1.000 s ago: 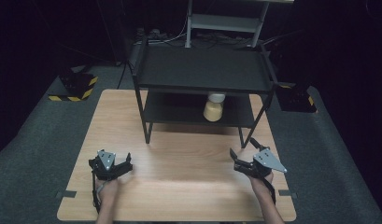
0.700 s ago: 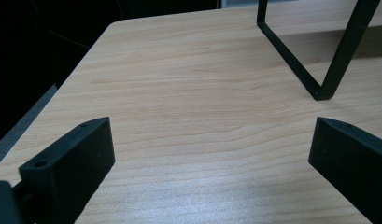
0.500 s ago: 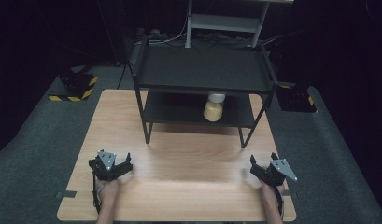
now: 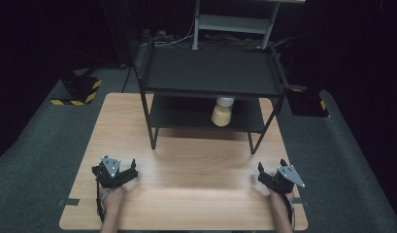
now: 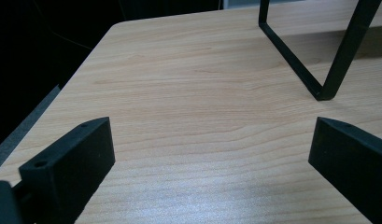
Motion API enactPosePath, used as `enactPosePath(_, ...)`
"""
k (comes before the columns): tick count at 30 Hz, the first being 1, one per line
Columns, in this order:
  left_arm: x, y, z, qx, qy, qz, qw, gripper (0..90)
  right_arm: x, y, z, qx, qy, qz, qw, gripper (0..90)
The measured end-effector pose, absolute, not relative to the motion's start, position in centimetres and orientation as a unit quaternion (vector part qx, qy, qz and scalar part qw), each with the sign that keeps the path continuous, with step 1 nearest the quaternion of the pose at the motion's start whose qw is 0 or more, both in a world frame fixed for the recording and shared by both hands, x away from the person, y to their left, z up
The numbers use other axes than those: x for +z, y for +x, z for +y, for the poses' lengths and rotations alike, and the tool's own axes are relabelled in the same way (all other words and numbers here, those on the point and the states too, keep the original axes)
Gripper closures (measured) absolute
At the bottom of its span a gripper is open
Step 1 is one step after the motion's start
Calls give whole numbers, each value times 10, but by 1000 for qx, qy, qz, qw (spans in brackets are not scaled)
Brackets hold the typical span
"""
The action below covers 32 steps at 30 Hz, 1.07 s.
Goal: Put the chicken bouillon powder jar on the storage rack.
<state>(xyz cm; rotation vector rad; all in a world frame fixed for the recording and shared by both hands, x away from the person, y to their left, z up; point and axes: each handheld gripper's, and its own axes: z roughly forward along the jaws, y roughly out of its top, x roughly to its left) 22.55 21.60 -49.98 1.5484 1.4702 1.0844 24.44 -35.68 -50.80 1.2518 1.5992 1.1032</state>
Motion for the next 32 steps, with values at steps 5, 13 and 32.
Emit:
enactPosePath(5,-500,226,216,422,602,571,365,6,-508,245,-357,436,495,634,403,100)
enactPosePath(13,-500,226,216,422,603,571,364,6,-508,245,-358,439,493,635,401,98)
enactPosePath(32,-500,226,215,422,603,571,363,6,-508,245,-359,441,492,637,398,94)
